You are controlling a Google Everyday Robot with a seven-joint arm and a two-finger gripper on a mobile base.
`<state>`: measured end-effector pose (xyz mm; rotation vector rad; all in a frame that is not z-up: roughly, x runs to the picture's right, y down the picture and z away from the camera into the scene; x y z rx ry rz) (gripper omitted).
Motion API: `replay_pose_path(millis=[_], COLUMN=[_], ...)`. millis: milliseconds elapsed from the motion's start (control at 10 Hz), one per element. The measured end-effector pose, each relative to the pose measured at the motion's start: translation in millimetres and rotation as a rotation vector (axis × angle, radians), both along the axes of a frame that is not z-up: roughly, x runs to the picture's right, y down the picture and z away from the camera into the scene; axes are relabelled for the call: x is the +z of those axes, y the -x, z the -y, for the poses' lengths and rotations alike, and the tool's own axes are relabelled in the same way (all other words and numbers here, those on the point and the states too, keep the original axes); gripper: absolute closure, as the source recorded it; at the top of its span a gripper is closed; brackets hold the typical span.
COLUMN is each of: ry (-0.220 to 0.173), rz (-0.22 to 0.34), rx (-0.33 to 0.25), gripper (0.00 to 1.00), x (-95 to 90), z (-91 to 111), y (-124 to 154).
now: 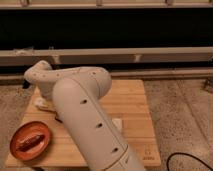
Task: Place the bottle in the ceramic bowl
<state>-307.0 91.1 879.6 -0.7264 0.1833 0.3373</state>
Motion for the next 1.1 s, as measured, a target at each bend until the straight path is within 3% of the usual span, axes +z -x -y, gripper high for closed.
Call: replay_pose_path(millis=[500,600,900,1100], ry=[0.025,0.027,0.012,-0.036], rz=[0.019,0.020,0.029,0.055], rx=[-0.028,-0.033,-0.052,-0.057], gripper=[0.92,0.98,1.00,1.00], x=[4.6,5.3,2.5,-17.0], z=[-2.9,-3.4,-3.1,8.1], y=[6.0,7.0,9.9,14.8])
